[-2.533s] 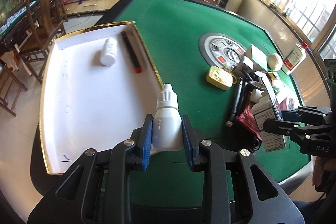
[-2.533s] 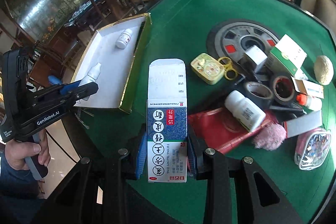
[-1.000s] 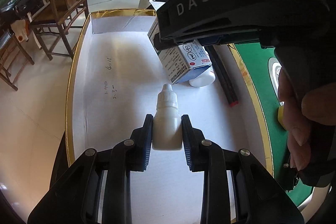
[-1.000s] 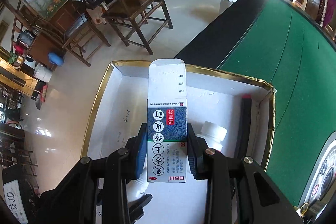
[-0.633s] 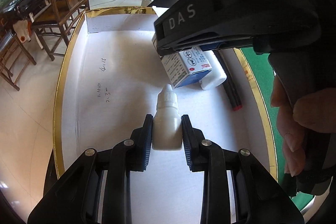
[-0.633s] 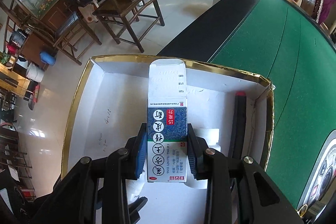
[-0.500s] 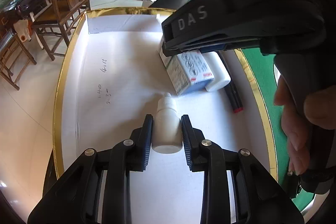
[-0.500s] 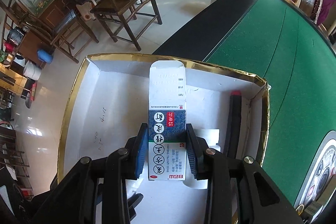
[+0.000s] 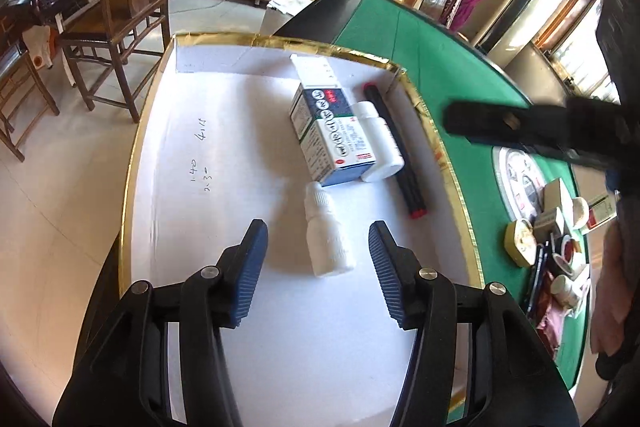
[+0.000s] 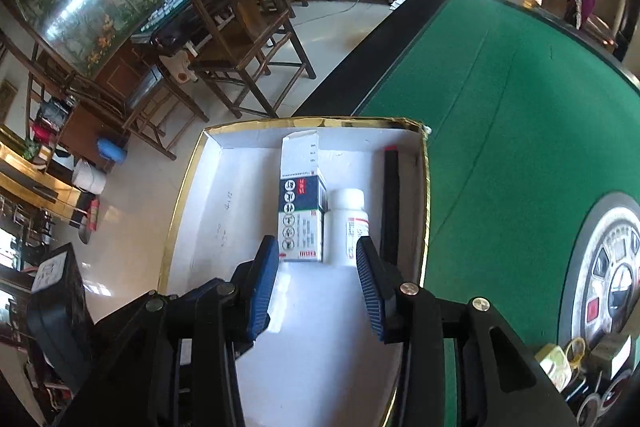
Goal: Organize objects
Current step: 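Open the left tool releasing the dropper bottle while the right tool releases the box in the tray, then grasp the red snack packet with the left tool while the right tool moves toward the pink plush toy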
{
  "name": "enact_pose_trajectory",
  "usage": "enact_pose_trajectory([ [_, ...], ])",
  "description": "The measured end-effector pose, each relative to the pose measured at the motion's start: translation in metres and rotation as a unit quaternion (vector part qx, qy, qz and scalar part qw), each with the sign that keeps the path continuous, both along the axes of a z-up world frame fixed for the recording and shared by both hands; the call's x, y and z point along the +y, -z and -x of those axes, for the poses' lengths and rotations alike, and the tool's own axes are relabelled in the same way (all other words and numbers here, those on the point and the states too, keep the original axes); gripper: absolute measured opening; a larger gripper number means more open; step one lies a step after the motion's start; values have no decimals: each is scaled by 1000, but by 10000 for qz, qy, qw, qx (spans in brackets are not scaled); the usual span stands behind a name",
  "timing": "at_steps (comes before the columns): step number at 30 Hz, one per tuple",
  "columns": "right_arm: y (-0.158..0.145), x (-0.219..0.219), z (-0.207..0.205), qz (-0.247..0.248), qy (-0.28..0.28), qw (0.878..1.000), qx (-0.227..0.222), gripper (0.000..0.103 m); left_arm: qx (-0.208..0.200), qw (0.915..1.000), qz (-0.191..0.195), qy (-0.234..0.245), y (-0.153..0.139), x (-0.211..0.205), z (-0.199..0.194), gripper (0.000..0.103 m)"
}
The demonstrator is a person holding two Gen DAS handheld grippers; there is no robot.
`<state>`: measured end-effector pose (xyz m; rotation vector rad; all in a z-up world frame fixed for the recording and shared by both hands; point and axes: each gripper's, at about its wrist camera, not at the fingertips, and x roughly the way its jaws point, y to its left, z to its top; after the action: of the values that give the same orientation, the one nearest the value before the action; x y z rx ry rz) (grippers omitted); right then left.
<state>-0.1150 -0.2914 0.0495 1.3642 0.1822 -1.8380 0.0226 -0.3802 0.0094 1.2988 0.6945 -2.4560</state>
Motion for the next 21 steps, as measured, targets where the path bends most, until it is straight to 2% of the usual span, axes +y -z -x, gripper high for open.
enact_pose_trajectory([
  [5, -13, 80, -23, 416, 246, 9987, -172, 40, 293, 9993, 6, 227, -25, 32, -6, 53],
  [10, -12, 168, -45, 440, 555, 9973, -171, 40, 382, 9961, -56, 788, -38, 89, 3, 53],
  [15, -7, 271, -57, 412, 1204, 9918, -122, 40, 232, 9878, -279, 1516, -31, 163, 22, 53],
  [21, 6, 380, -63, 464, 2092, 9760, -384, 41, -11, 9750, -653, 2125, -16, 238, 38, 53],
])
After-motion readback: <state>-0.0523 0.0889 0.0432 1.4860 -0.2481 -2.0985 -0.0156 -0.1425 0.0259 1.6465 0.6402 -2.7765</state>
